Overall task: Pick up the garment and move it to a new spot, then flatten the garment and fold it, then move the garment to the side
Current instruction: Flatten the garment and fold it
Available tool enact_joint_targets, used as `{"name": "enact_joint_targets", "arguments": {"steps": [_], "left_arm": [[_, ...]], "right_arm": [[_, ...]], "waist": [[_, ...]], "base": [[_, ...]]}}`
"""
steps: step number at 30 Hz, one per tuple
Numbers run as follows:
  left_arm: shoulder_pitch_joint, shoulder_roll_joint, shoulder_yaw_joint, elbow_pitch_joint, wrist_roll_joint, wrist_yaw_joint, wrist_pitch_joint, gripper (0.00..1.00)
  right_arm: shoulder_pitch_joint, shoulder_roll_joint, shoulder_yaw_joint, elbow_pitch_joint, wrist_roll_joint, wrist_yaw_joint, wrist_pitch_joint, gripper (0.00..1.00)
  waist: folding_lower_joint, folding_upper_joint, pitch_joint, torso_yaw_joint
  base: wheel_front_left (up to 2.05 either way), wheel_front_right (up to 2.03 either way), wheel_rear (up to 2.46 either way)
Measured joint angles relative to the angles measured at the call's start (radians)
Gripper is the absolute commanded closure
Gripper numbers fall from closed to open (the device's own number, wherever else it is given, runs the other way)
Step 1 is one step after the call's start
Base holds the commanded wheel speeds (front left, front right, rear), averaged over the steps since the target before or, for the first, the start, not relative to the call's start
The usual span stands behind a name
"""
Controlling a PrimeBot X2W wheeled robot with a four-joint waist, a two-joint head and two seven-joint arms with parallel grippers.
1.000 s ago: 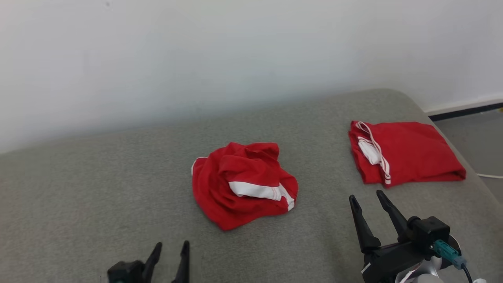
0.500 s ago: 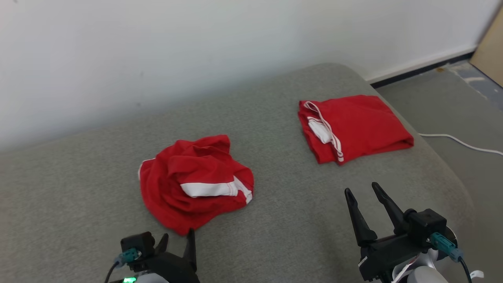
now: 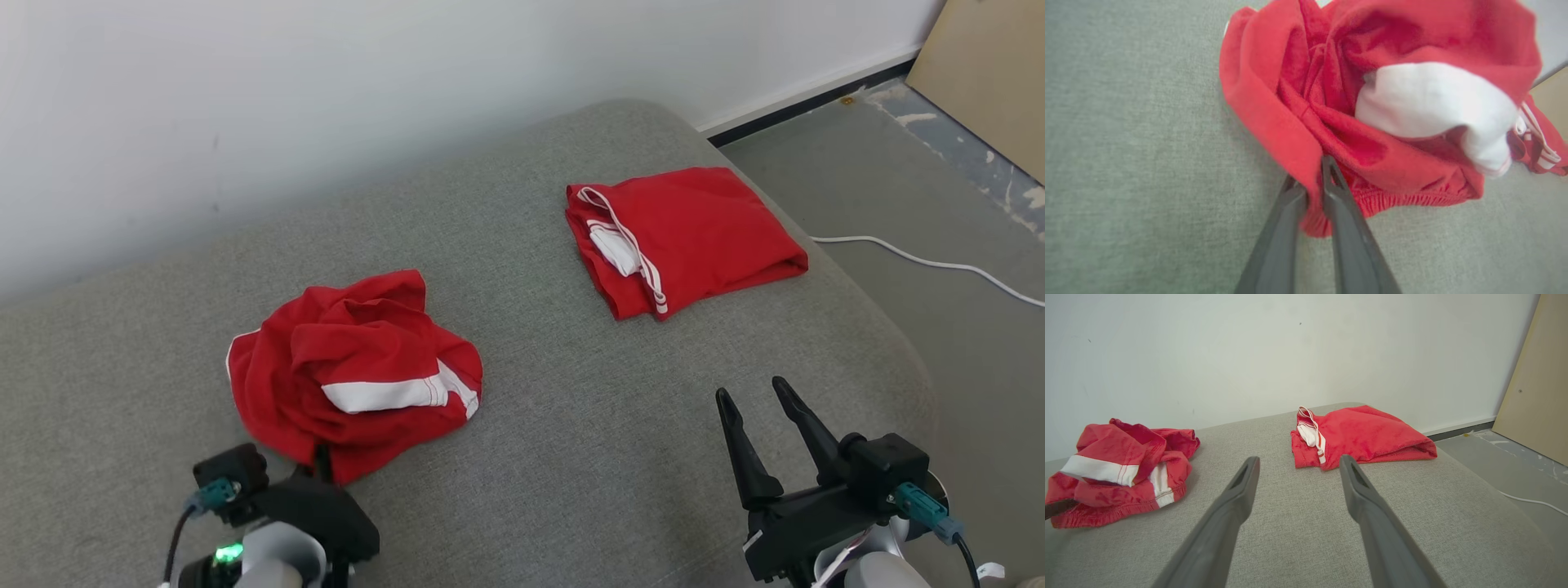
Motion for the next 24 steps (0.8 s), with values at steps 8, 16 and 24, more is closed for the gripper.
{"name": "enact_joint_targets", "arguments": {"steps": [8,16,24], "left_arm": [[-0.116,0.005,-0.012,-0.081,-0.002,-0.069,-0.063,1.00],[-0.265,-0.004,-0.114,-0.204,0.013,-0.130,-0.046,1.00],[-0.345,-0.006,-0.215,-0.345,-0.055,-0.140,-0.036,1.00]], "right_arm": [[0.000,0.008,-0.017,0.004,-0.002,0.000,-0.003,0.00],[-0.002,0.017,-0.008,0.010,-0.002,0.000,-0.004,0.00],[-0.002,0.014,-0.014,0.012,-0.001,0.000,-0.005,0.00]], "waist": [[0.0000,0.0000,-0.007,0.023],[0.0000,0.0000,-0.026,0.037],[0.0000,0.0000,-0.032,0.037]], "base": [[0.00,0.00,0.00],[0.00,0.00,0.00],[0.00,0.00,0.00]]}}
